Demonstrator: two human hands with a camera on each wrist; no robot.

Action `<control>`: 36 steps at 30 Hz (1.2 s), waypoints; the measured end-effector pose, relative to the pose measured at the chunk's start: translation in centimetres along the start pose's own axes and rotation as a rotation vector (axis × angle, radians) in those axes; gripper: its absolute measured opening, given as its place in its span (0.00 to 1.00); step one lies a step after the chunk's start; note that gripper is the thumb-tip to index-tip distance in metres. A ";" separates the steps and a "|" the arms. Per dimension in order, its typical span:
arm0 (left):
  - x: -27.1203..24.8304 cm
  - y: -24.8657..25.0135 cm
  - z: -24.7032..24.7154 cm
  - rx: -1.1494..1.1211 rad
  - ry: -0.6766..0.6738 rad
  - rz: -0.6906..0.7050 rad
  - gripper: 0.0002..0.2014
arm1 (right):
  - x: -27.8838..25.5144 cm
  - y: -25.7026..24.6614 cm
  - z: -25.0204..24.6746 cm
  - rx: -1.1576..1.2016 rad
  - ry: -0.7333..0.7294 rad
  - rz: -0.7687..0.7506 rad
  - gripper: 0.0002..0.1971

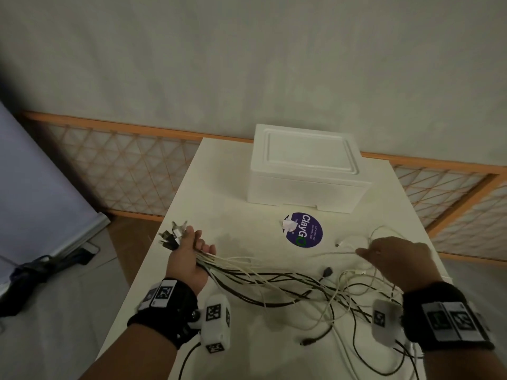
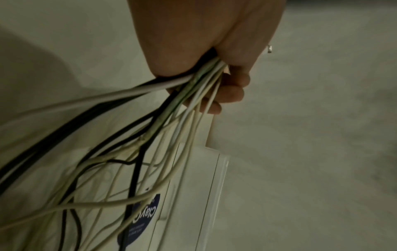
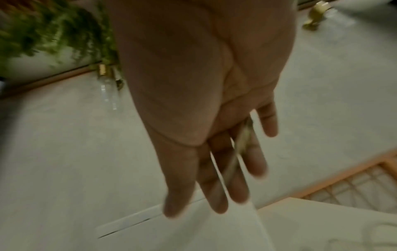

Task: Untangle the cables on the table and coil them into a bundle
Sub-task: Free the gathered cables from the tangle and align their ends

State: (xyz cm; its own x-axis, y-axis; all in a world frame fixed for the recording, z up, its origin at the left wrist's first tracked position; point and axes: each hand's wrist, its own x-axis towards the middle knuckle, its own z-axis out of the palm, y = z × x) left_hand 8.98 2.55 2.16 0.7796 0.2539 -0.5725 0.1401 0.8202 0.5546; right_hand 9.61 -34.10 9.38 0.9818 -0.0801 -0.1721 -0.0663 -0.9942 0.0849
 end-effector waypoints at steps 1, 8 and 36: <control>-0.5 -0.3 0.3 0.014 -0.022 -0.001 0.15 | -0.1 -1.0 0.1 -0.034 0.008 -0.039 0.17; -6.1 -2.5 4.7 0.410 -0.374 0.067 0.16 | -3.0 -17.6 -0.7 0.730 -0.136 -0.711 0.38; -9.1 1.5 3.9 0.426 -0.385 0.475 0.11 | -5.4 -22.9 -1.8 0.579 -0.023 -0.609 0.06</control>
State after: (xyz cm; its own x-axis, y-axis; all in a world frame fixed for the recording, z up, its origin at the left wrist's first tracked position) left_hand 4.50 -0.59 10.56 0.9630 0.2695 -0.0044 -0.1014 0.3773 0.9205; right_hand 6.17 -10.80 10.13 0.8722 0.4871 -0.0452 0.3870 -0.7435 -0.5453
